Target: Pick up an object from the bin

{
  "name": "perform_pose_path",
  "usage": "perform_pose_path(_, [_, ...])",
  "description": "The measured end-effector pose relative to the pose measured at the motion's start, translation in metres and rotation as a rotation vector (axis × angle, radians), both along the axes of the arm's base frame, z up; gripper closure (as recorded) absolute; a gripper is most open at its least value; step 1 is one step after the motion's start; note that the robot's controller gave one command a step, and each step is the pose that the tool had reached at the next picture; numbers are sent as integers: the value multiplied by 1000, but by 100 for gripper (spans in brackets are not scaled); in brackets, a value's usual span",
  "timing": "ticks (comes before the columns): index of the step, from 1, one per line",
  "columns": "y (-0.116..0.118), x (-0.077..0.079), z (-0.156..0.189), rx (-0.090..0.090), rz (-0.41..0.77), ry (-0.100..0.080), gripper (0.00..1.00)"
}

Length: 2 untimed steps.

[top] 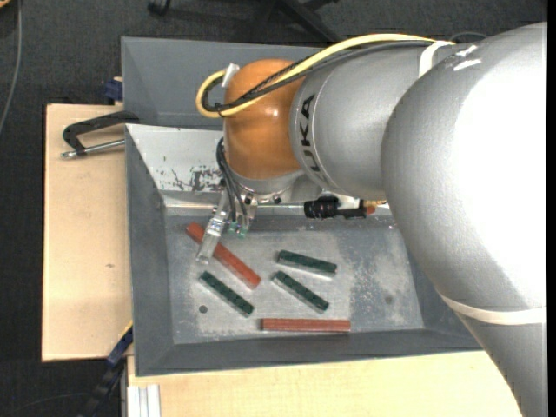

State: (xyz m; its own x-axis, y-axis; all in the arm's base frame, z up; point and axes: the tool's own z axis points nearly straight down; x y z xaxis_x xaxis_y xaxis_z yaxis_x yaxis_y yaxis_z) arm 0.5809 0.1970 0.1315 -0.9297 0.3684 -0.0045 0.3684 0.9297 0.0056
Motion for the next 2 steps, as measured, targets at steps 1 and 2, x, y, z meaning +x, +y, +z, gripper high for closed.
perform_pose_path(1, [-5, -6, -65, -5, -133, 15, 0])
perform_pose_path(2, [2, -6, -61, -1, -201, 6, 100])
